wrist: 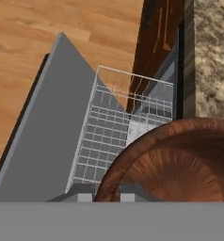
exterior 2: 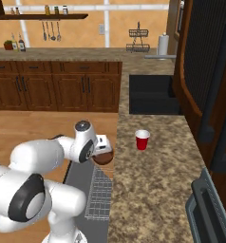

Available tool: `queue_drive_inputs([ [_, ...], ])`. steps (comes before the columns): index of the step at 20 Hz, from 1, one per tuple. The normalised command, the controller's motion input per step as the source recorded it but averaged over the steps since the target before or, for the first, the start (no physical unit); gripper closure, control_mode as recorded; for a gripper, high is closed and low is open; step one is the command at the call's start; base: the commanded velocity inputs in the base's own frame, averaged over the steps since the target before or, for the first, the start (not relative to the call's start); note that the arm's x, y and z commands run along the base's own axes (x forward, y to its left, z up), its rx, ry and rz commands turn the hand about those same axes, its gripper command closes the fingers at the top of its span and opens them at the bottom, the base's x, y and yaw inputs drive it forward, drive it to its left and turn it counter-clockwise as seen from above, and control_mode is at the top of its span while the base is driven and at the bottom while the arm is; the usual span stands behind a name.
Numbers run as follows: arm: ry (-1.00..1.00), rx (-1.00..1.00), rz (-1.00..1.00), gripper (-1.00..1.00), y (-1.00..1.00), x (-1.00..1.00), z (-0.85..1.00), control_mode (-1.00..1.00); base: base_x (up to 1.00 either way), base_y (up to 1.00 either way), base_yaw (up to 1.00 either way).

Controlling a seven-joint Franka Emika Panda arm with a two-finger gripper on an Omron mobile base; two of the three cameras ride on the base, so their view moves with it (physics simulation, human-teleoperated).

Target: Pick up the cup and bowl from the counter, place them in the dishwasher, and close the dishwasher door.

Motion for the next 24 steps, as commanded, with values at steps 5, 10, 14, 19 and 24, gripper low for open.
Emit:
queue_drive_inputs([
  [5, 0.25, 0.0, 0.03, 1.0, 0.2, 0.0, 0.31, -1.0, 0.0, 0.0, 0.0],
  [10, 0.3, 0.04, 0.09, 1.0, 0.29, 0.06, -0.27, -1.0, 0.0, 0.0, 0.0],
  [14, 0.1, 0.01, 0.02, 1.0, 0.36, 0.1, -0.49, -1.0, 0.0, 0.0, 0.0],
  [19, 0.05, 0.0, 0.0, 1.0, 0.24, 0.29, -0.64, -1.0, 0.0, 0.0, 0.0],
  [24, 0.0, -0.04, 0.0, 1.0, 0.09, 0.43, -0.54, -1.0, 0.0, 0.0, 0.0],
])
